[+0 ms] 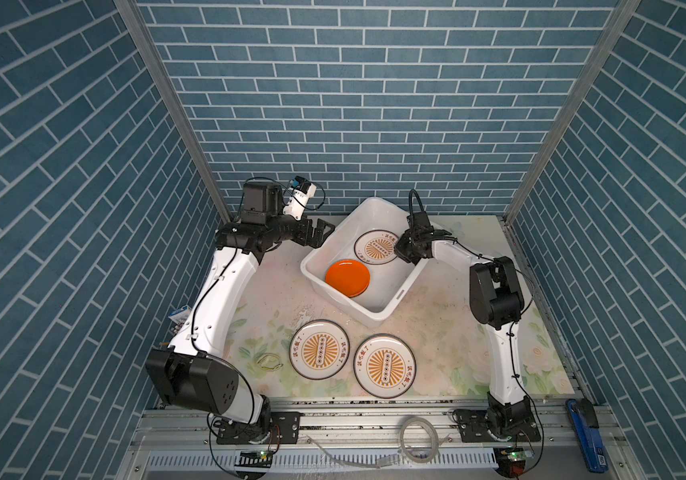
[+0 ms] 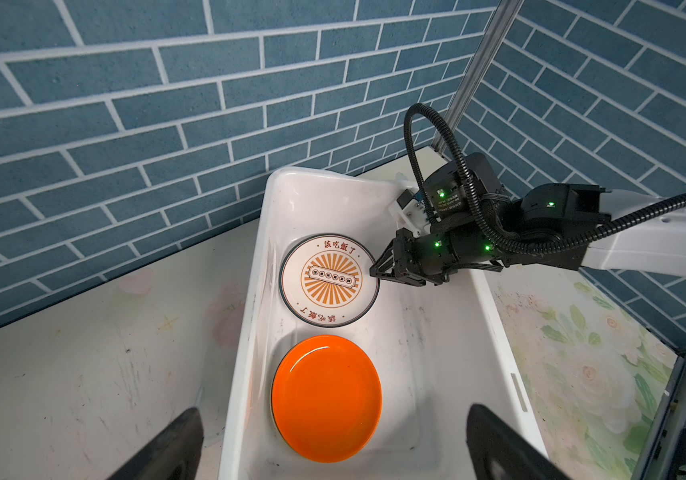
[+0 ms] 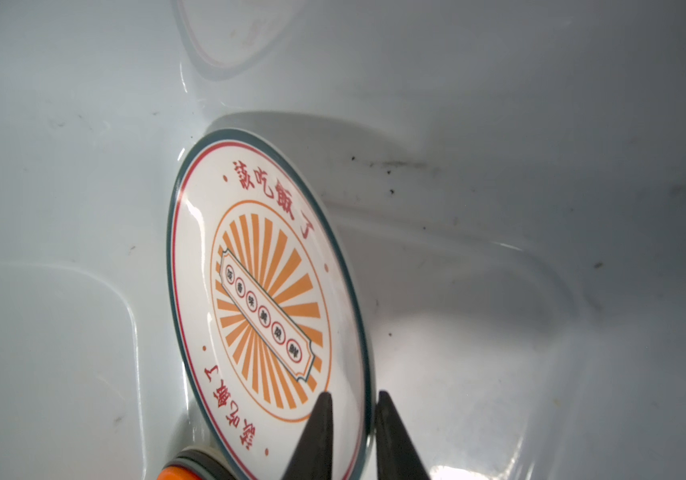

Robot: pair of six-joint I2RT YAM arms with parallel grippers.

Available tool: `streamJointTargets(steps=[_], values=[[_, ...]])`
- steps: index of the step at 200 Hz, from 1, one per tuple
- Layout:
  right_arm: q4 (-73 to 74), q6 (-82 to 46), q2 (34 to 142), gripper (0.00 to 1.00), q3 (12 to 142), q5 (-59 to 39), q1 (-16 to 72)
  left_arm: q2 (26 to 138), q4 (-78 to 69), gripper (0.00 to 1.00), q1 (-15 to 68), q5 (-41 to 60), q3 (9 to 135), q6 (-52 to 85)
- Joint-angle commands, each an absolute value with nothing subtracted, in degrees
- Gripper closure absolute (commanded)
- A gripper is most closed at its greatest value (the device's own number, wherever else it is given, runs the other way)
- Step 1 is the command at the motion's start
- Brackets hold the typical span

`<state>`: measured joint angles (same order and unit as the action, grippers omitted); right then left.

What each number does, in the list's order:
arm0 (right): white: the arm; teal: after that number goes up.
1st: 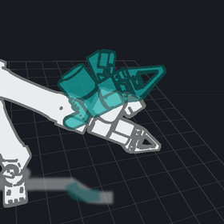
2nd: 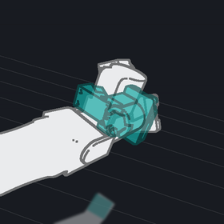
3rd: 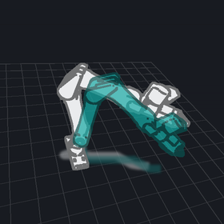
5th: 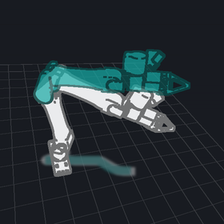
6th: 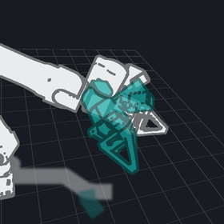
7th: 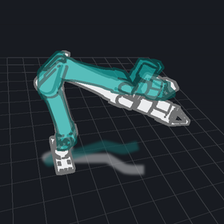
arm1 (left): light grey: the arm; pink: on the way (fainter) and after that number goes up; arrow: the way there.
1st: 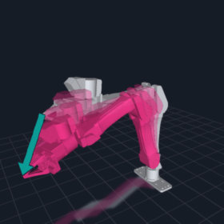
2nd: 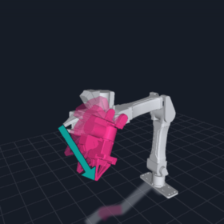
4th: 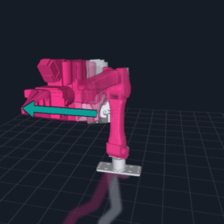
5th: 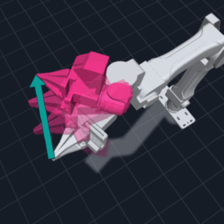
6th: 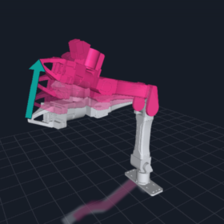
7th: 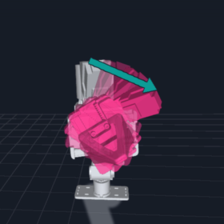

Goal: Place the plates into the plastic bin on the countertop
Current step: 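Open the right gripper to release the sunburst plate in the bin, then raise the right gripper out of the bin and swing it toward the table plates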

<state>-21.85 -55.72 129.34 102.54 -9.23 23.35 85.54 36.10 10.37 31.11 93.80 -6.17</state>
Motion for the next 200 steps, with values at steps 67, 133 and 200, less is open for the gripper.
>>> streamJointTargets(steps=[67, 133, 200], values=[[-21.58, -57.01, 126.38, 0.79, 101.42, -8.01, 22.94, 83.83, 35.23, 0.01, 10.20, 32.17, 92.46, -5.10], [-22.87, -56.10, 126.05, 0.78, 101.76, -8.26, 22.94, 83.51, 35.44, 0.00, 10.20, 32.43, 92.37, -4.99], [-21.57, -47.07, 119.94, 0.78, 108.34, -13.65, 22.77, 84.15, 35.87, 0.00, 10.19, 32.52, 93.80, -5.62]])
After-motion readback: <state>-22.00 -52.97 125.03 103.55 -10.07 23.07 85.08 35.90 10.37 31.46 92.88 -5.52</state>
